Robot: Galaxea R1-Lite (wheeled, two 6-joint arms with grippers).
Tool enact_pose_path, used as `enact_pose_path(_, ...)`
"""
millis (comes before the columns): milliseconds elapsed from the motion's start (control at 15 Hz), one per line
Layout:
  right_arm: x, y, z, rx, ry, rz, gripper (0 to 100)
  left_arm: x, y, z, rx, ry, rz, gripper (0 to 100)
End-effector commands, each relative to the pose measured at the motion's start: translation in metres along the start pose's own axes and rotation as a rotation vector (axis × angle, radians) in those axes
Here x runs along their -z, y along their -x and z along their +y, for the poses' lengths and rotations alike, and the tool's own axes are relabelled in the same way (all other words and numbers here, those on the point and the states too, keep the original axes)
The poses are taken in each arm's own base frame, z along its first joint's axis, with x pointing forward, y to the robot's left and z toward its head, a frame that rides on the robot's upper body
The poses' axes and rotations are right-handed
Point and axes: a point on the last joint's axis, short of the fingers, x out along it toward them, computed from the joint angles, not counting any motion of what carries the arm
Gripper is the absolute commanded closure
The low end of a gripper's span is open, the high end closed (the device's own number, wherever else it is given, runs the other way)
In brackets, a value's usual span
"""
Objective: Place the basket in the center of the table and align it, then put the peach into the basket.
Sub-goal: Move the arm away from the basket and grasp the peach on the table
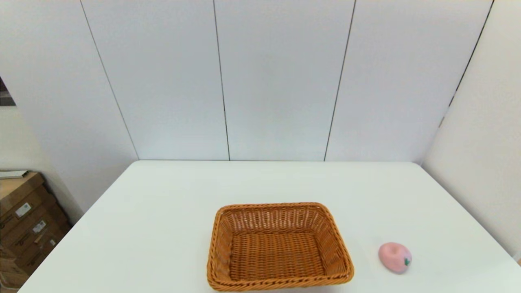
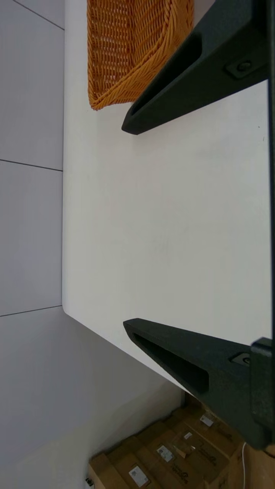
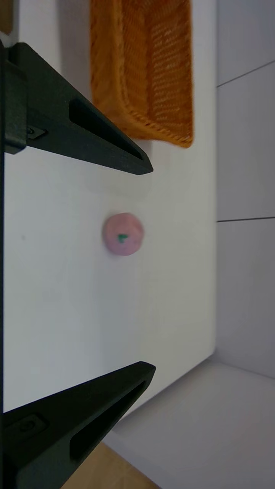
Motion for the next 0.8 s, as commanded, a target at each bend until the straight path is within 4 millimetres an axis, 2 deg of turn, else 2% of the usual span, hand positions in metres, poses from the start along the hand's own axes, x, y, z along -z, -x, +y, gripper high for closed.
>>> enact_pose_path(67, -0.089, -0.043, 0.000, 0.021, -0.003, 0.283, 0, 0.001, 0.000, 0.000, -0.001, 0.004, -0.002, 0)
enact_pose_path(133, -0.099, -0.076, 0.000, 0.025, 0.015, 0.423, 0, 0.001, 0.000, 0.000, -0.001, 0.004, -0.002, 0)
enact_pose_path(200, -0.097, -0.110, -0.001, 0.032, 0.034, 0.563, 0, 0.001, 0.000, 0.000, -0.002, 0.005, -0.002, 0)
enact_pose_path(333, -0.069, -0.166, 0.001, -0.007, 0.085, 0.824, 0, 0.001, 0.000, 0.000, -0.002, 0.008, -0.002, 0)
enact_pose_path(400, -0.054, -0.185, 0.006, -0.037, 0.102, 0.902, 0, 0.001, 0.000, 0.000, -0.002, 0.013, -0.002, 0)
enact_pose_path(600, -0.011, -0.228, 0.024, -0.092, 0.111, 1.048, 0, 0.001, 0.000, 0.000, -0.004, 0.020, -0.004, 0)
enact_pose_path(800, 0.031, -0.257, 0.040, -0.079, 0.116, 1.128, 0, 0.001, 0.000, 0.000, -0.004, 0.024, -0.002, 0)
